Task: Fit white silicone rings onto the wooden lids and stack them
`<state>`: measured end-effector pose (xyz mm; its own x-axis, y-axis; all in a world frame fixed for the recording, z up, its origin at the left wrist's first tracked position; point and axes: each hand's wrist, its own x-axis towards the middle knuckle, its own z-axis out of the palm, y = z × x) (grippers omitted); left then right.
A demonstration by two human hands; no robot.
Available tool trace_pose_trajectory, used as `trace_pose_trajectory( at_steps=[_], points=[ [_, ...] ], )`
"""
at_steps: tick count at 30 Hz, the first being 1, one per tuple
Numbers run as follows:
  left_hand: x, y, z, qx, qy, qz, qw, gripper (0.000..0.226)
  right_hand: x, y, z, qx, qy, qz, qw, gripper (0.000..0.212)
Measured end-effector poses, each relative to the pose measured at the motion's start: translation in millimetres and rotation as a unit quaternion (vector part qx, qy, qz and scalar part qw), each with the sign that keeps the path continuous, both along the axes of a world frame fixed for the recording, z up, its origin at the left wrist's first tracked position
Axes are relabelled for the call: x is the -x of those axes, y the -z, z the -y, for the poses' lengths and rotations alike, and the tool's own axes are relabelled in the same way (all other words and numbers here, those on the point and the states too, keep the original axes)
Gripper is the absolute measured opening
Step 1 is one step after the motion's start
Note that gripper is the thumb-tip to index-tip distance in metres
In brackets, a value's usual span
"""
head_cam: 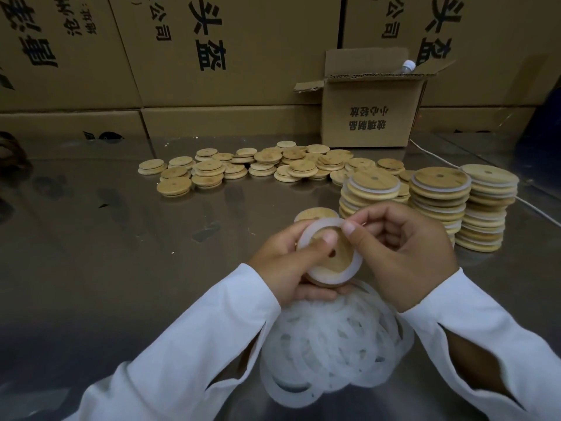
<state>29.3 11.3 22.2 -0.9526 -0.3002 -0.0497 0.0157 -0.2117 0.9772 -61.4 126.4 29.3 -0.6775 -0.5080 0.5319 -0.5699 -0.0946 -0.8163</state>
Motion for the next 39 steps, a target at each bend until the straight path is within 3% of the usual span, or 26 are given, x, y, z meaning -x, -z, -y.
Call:
trace_pose_trajectory(
  at_steps=[4, 11, 19, 33, 39],
  points=[
    [-2, 3, 0, 0.001, 0.016, -0.014, 1.000, 0.019, 0, -1, -1, -0.014, 0.039, 0.000, 0.999, 0.011],
    [-3, 2, 0, 0.009, 0.021, -0.030, 0.999, 0.033, 4, -2, -4, -0.032, 0.020, 0.065, 0.997, 0.011],
    [-2, 1, 1, 0.002, 0.012, -0.054, 0.998, 0.033, 6, -6, -4, 0.021, -0.020, 0.174, 0.984, 0.007],
    [3, 2, -2, -0.067, -0.042, -0.049, 0.996, 0.028, 8, -5, -3, 0.004, -0.030, 0.145, 0.989, 0.013],
    [5, 2, 0, -0.083, -0.050, -0.028, 0.995, 0.020, 9, -7, -7, -0.049, -0.001, 0.063, 0.997, 0.007]
  ],
)
